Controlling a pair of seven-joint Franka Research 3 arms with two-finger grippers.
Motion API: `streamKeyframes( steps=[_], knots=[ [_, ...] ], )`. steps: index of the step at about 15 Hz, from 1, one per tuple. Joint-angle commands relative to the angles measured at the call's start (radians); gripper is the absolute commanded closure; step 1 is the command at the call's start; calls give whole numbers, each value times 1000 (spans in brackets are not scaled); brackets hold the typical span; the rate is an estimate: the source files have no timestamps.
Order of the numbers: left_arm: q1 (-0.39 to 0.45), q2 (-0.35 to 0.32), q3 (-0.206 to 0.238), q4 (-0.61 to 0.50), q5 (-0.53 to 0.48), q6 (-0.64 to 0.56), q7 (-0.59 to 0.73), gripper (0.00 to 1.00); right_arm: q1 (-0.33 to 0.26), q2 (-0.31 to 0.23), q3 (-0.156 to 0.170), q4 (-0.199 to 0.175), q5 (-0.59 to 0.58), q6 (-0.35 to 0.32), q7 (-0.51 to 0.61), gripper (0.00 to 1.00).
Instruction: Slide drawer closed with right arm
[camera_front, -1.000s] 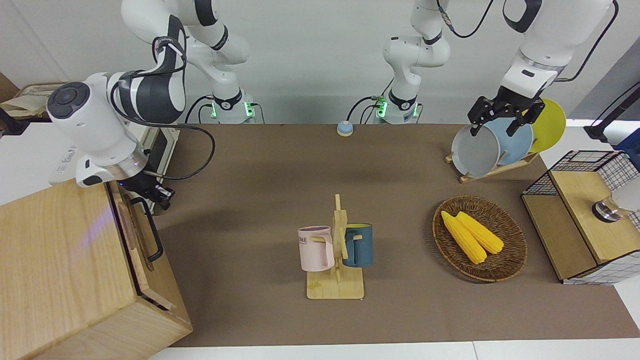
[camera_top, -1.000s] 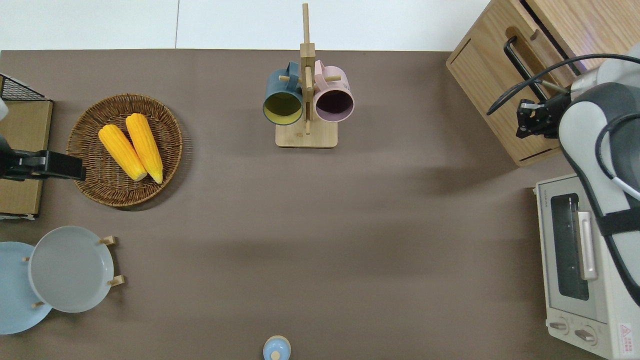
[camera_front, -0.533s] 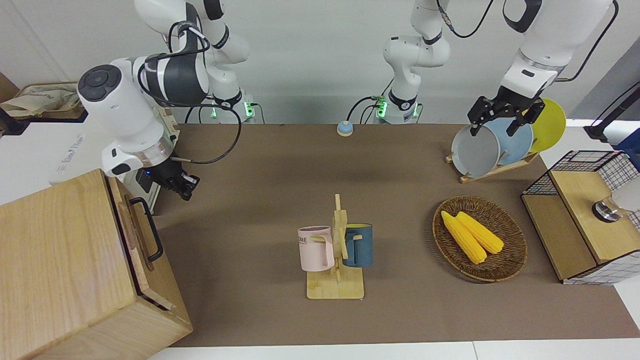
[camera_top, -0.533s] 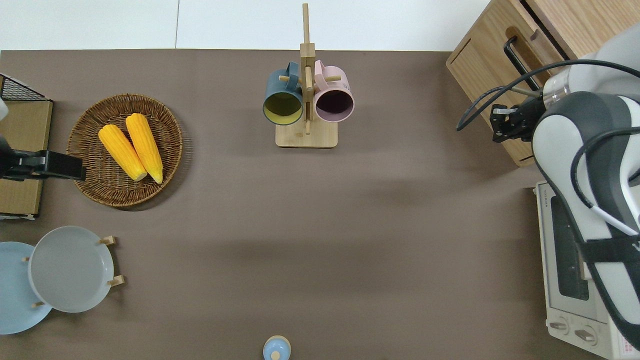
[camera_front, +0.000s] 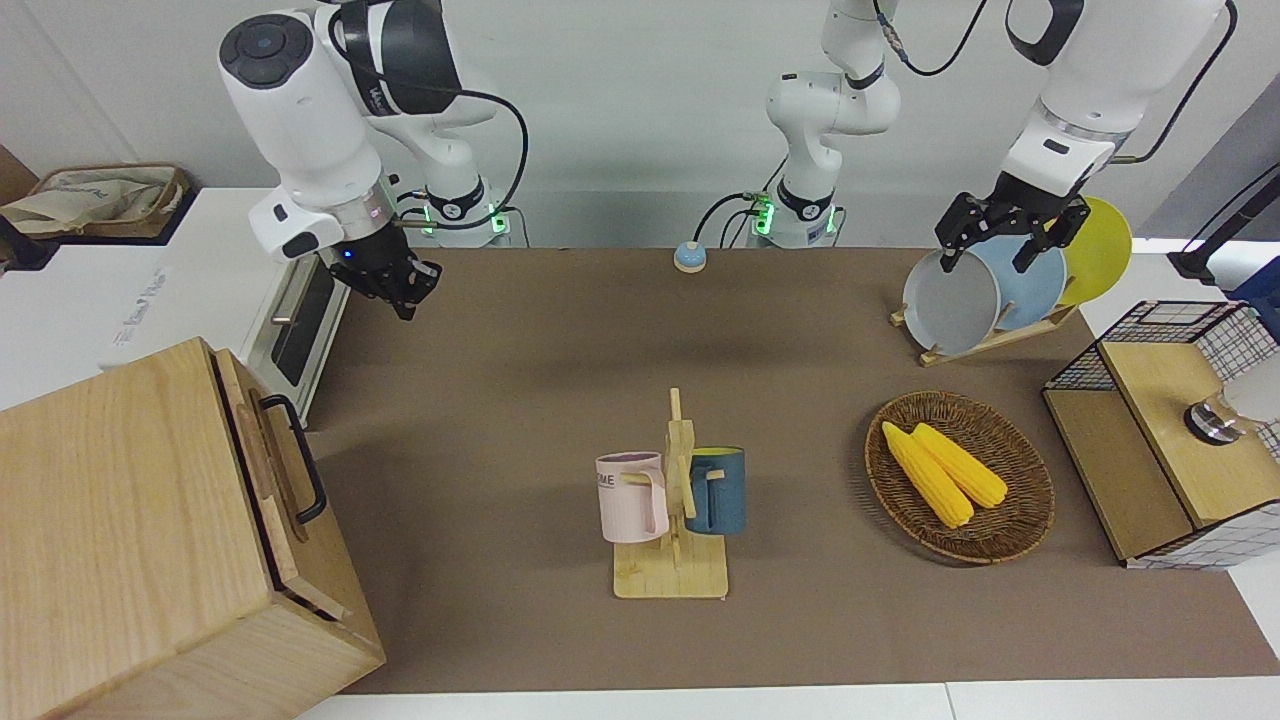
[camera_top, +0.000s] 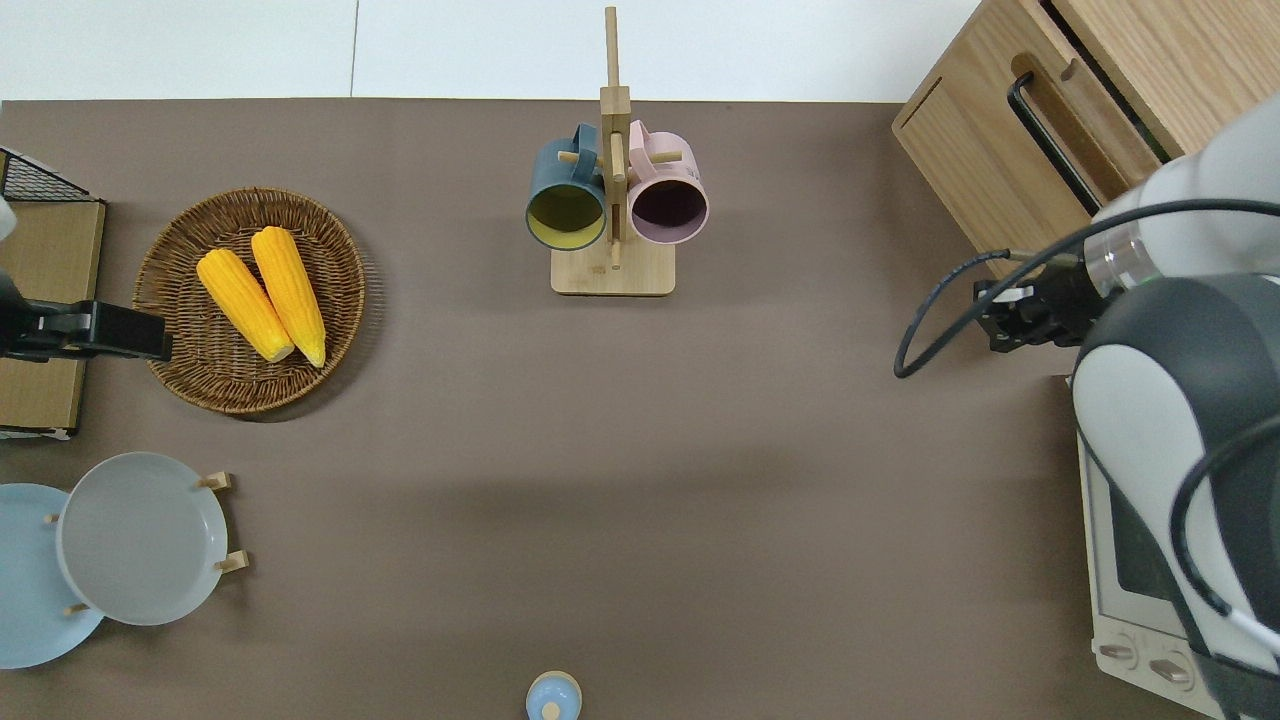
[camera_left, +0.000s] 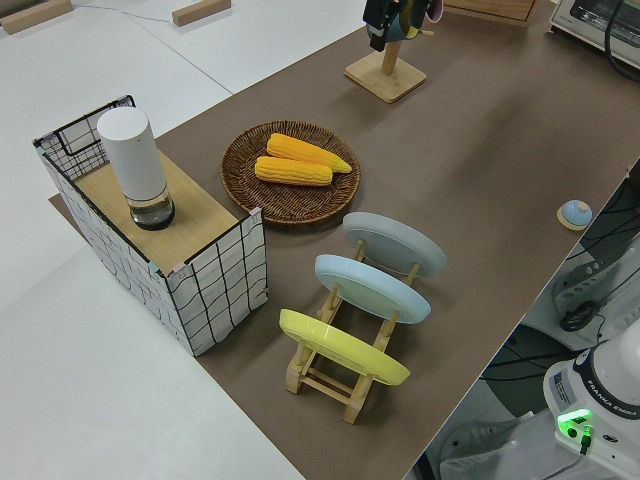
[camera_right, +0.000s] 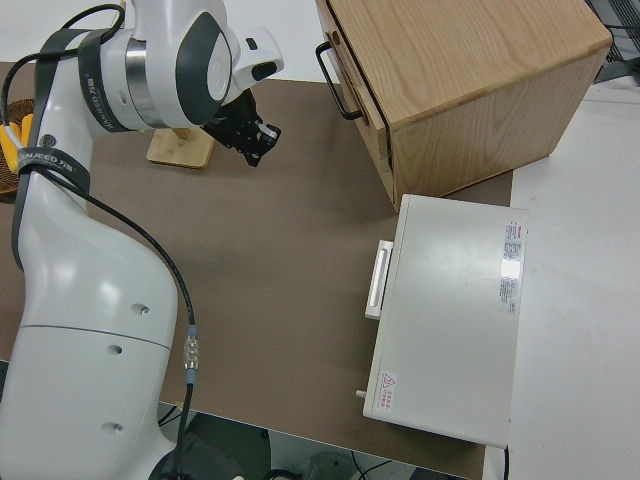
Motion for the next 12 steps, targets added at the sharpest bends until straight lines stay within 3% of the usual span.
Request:
streamKeyframes(
  steps=[1,4,8,12],
  knots=[
    [-17,13,17,20,11,0,8,5,-11,-125,2,-125,-53,-3,-173,1000],
    [-17,13,17,20,12,0,8,2,-33,-174,2,-175,-71,1,-284,1000],
    [-17,13,17,20,11,0,8,2,-59,-200,-2,-195,-74,12,-386,1000],
    [-17,13,17,20,12,0,8,5,-42,-202,-53,-203,-73,32,-456,1000]
  ],
)
